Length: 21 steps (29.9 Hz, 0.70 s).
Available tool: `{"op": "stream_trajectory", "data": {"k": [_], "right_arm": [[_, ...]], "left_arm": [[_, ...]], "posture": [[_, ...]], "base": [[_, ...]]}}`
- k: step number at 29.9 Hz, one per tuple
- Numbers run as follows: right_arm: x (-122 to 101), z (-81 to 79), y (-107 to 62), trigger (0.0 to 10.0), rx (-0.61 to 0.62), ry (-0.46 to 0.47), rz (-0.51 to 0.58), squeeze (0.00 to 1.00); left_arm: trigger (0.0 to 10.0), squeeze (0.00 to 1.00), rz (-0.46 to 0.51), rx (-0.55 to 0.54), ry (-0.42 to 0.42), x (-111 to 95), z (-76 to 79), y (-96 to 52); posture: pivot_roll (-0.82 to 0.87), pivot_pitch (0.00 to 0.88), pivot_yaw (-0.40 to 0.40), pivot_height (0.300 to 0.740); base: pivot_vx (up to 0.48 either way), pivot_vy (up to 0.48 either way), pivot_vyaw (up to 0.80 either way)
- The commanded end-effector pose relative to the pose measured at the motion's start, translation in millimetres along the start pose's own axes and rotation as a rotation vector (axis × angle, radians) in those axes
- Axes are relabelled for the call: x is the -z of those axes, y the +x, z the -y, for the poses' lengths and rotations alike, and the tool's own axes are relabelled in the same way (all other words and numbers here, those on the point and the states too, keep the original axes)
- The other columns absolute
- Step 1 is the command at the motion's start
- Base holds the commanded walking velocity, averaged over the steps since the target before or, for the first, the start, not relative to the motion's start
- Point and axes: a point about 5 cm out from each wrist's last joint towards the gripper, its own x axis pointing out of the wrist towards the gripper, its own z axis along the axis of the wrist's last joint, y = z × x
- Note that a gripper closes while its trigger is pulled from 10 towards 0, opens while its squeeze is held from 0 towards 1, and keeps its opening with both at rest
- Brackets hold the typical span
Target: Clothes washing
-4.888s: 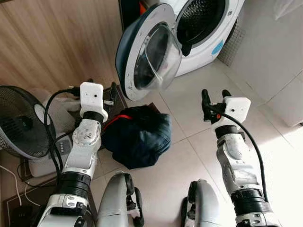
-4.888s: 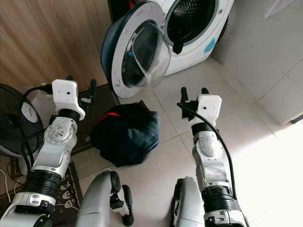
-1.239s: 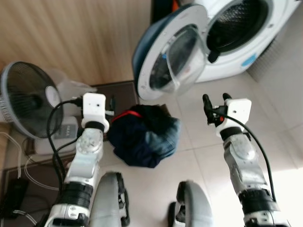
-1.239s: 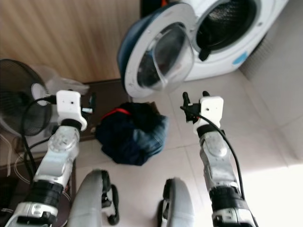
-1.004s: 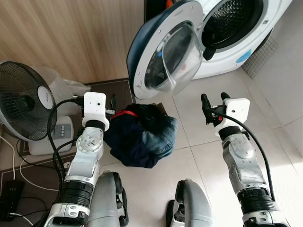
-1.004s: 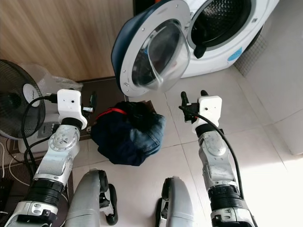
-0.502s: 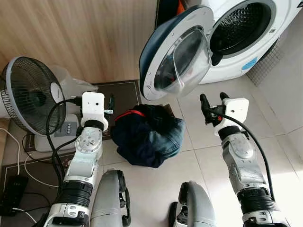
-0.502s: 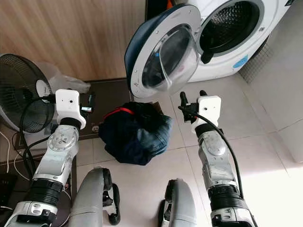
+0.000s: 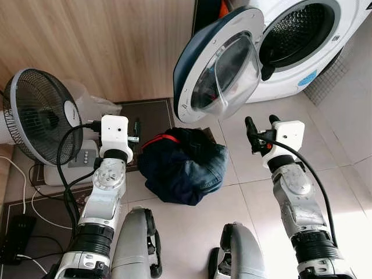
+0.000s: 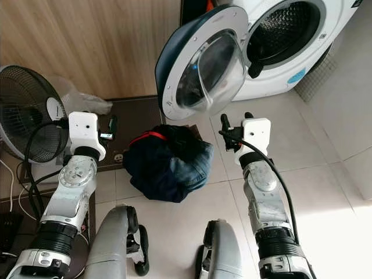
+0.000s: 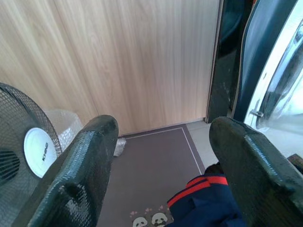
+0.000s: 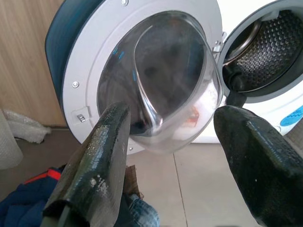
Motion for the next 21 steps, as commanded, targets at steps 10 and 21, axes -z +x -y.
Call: {"op": "stream_trajectory", "data": {"k": [10,21], "right_arm": [[2.8,-1.7,-2.0,10.0,-0.013,0.008,-0.009,0.00],[3.9,-1.3,-4.0,10.0,-0.013,0.013,-0.009,0.00]], "left_arm": [[10.0,0.00,-0.033,0.001,0.002,7.1,-0.9,-3.5],[10.0,0.00,-0.026,0.029,-0.016,5.8,-1.3,-4.8]], "posture": [[0.10,0.278,-0.038,0.543],[0.11,0.293,-0.039,0.543]], "base": [[0.000,0.000,0.00],[0.000,0.000,0.00]]}}
